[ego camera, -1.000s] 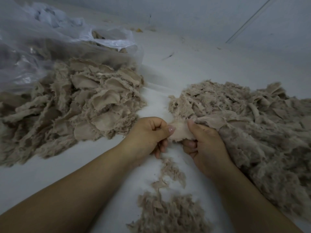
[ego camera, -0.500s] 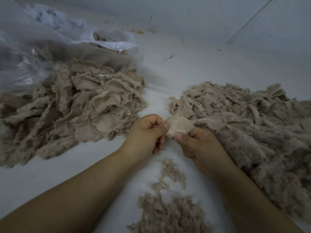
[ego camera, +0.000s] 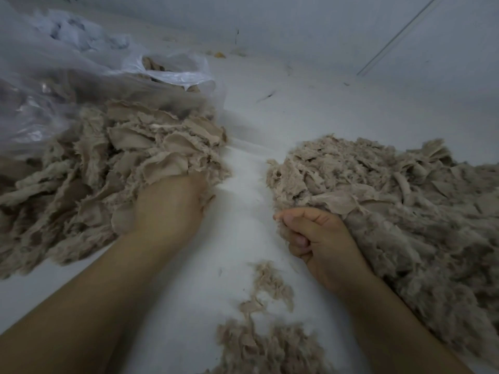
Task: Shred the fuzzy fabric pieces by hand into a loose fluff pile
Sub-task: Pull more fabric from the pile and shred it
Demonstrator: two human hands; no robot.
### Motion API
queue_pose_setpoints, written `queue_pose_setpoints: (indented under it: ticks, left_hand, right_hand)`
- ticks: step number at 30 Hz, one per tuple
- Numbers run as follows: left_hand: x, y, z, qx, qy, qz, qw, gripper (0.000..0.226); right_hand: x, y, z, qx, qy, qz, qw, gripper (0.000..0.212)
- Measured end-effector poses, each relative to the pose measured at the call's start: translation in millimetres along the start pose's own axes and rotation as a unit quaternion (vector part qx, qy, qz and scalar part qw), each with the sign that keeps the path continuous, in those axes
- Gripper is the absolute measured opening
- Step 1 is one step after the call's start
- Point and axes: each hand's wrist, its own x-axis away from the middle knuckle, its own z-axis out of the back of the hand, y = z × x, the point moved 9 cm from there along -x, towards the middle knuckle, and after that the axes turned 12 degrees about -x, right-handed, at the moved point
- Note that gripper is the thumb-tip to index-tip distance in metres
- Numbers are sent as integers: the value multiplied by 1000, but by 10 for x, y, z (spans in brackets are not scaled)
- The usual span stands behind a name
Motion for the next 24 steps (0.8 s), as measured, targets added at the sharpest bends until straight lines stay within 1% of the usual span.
queue_pose_setpoints:
  ticks: [1,2,3,4,5,6,8,9,10,11,13,14,16,18,19,21,24]
  left_hand:
    - [20,75,-3,-53,-5,-23,998,16]
    - [33,137,16,-89,-3,-43,995,16]
    - [41,219,66,-111,5,-64,992,10]
    - [53,296,136,-115,21,-78,990,11]
    - [82,372,185,-111,38,-89,989,17]
    - [123,475,188,-99,37,-107,989,20]
    - [192,706,115,-47,14,-146,988,16]
    - [196,801,53,-22,-5,-152,988,11]
    - [171,866,-19,8,-22,-149,989,12]
    - [123,901,-98,47,-41,-139,988,18]
    - [-27,958,-217,144,-68,-122,980,32]
    - [-116,990,-265,189,-74,-115,972,40]
    - [-295,1074,-382,258,-97,-109,955,56]
    - [-409,1173,-506,257,-135,-119,949,67]
    - [-436,1187,-551,246,-142,-119,951,68]
    - [-429,1147,-598,271,-137,-94,948,57]
    - [-285,1085,-573,335,-91,-72,935,22]
  right_hand:
    - [-1,3,17,-10,9,-2,1000,21]
    - [-1,1,25,-20,15,-3,1000,22]
    - [-1,-4,26,-32,18,-1,999,21]
    - [-3,-6,28,-41,19,0,999,19]
    - [-6,-4,27,-50,21,-2,999,19]
    - [-12,-4,29,-58,23,-3,998,19]
    - [-20,3,32,-68,26,-3,997,21]
    - [-16,-2,23,-72,26,-3,997,20]
    - [-11,-8,14,-75,23,-3,997,17]
    - [-4,-14,4,-81,21,-1,996,17]
    - [0,-16,2,-102,25,-1,994,31]
    - [3,-17,3,-109,30,-2,994,35]
    - [12,-25,15,-109,41,-1,993,30]
    - [25,-37,23,-96,47,1,994,23]
    - [29,-43,20,-89,47,3,995,20]
    - [28,-44,29,-84,49,2,995,21]
    - [21,-18,44,-97,66,-15,993,27]
